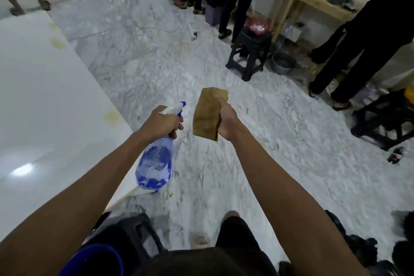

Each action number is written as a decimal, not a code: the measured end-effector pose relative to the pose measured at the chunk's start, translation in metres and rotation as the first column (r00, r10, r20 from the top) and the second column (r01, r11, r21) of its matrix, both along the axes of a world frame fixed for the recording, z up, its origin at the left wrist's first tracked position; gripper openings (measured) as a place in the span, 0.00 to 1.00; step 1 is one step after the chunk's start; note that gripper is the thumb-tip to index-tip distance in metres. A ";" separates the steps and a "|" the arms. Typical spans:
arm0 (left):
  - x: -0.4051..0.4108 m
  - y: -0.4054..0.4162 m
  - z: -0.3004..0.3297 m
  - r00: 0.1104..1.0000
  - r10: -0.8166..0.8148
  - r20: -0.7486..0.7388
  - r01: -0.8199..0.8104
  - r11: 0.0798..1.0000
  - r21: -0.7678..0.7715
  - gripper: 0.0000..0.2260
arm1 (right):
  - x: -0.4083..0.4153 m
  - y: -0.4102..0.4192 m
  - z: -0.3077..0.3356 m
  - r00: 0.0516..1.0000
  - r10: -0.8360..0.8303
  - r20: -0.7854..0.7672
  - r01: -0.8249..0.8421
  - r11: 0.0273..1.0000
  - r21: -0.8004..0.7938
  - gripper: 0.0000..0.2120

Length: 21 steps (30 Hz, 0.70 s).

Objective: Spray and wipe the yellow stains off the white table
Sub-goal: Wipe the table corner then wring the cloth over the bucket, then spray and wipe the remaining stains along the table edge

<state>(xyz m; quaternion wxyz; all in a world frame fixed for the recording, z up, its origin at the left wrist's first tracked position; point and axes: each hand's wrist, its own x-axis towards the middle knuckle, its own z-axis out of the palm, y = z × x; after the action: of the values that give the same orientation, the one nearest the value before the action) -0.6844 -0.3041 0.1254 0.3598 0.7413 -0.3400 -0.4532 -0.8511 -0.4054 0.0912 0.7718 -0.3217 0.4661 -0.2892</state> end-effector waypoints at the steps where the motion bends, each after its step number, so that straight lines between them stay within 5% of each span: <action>1: 0.007 -0.012 -0.003 0.999 0.032 -0.010 -0.032 0.999 0.000 0.08 | 0.013 -0.019 -0.003 1.000 0.026 -0.017 -0.026 1.000 0.000 0.27; 7: 0.060 -0.101 -0.016 0.974 0.225 -0.002 -0.225 0.974 -0.025 0.08 | 0.090 -0.148 -0.029 0.938 0.326 -0.120 -0.331 0.943 -0.024 0.29; 14: 0.137 -0.202 0.011 0.890 0.456 -0.014 -0.456 0.887 -0.070 0.08 | 0.203 -0.308 -0.012 0.719 0.652 -0.242 -0.685 0.724 -0.083 0.27; 21: 0.226 -0.254 0.021 0.738 0.674 -0.041 -0.674 0.731 -0.109 0.10 | 0.341 -0.371 0.007 0.624 0.754 -0.206 -0.778 0.623 -0.079 0.25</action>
<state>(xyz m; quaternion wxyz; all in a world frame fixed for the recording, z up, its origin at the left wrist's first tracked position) -0.4589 -0.5578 0.1465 0.5418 0.7920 -0.0746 -0.2712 -0.5102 -0.7766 0.0984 0.7547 -0.5716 0.3169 0.0570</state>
